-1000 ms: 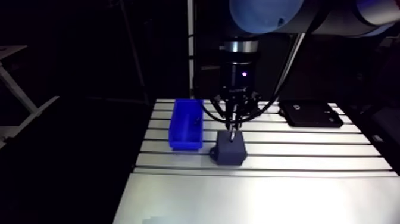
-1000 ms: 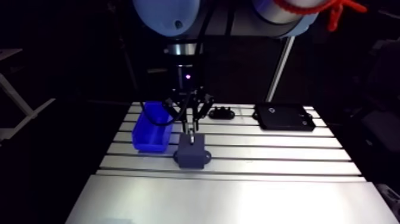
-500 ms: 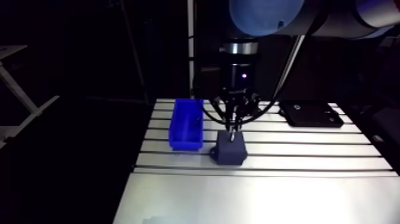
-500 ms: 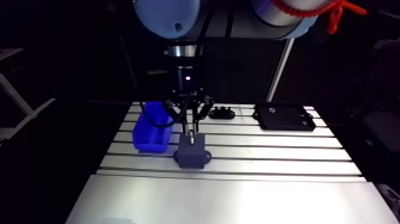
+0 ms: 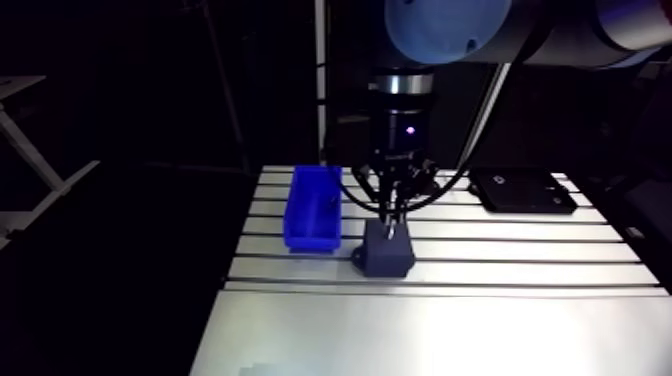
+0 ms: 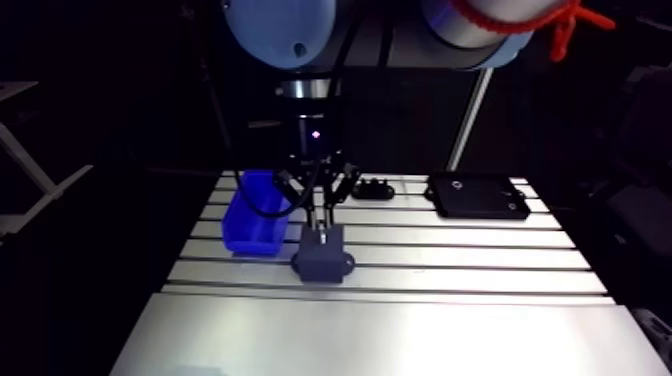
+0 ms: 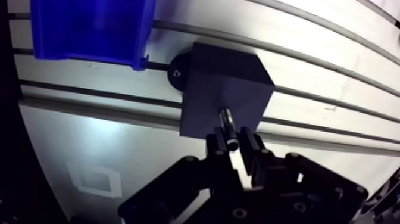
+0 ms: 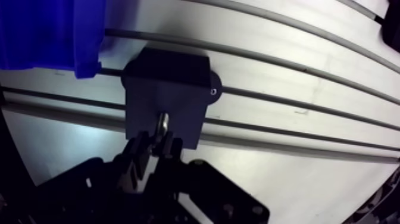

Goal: Pick up the M10 bolt and insert it into the hole until fully seated.

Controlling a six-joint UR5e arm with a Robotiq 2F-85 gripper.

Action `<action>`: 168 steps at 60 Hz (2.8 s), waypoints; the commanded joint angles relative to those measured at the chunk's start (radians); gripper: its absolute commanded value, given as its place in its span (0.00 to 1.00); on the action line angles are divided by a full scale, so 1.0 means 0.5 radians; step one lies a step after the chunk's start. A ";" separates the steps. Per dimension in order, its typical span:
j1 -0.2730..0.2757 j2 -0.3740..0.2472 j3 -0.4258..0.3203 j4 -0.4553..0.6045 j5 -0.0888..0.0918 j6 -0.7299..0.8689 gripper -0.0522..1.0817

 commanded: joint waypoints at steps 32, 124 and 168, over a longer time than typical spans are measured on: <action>-0.008 0.000 0.060 -0.050 0.000 -0.032 0.64; -0.253 -0.467 -0.654 0.867 -0.001 0.107 0.05; -0.260 -0.455 -0.769 0.665 0.037 0.138 0.05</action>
